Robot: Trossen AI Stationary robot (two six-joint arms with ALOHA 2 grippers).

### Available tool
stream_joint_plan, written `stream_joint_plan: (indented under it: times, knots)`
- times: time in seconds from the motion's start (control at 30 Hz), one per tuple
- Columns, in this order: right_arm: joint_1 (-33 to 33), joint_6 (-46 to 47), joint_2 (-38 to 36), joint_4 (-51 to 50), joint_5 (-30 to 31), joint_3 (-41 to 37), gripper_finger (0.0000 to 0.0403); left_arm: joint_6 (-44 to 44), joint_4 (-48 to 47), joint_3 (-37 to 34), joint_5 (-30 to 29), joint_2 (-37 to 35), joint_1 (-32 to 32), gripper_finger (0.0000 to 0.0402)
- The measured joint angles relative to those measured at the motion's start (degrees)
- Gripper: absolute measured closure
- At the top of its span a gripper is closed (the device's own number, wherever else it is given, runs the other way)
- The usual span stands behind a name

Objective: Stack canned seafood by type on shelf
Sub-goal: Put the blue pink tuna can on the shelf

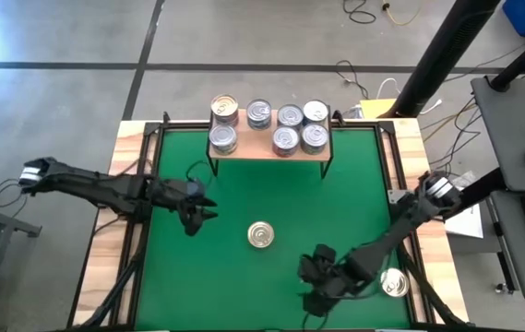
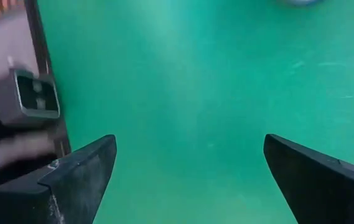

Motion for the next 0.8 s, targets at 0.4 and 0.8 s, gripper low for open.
stream_joint_plan:
  times: [0.4,0.8]
  knots:
    - [-2.79,-6.52,1.85,18.53,12.64,-12.30,0.0003,0.13,6.38,-0.02,-1.06,16.85,-2.91,0.0225]
    - [-3.53,-8.12,12.75,32.79,21.79,-13.57,0.0003,13.60,25.35,-0.03,-1.18,34.73,-2.43,0.0225]
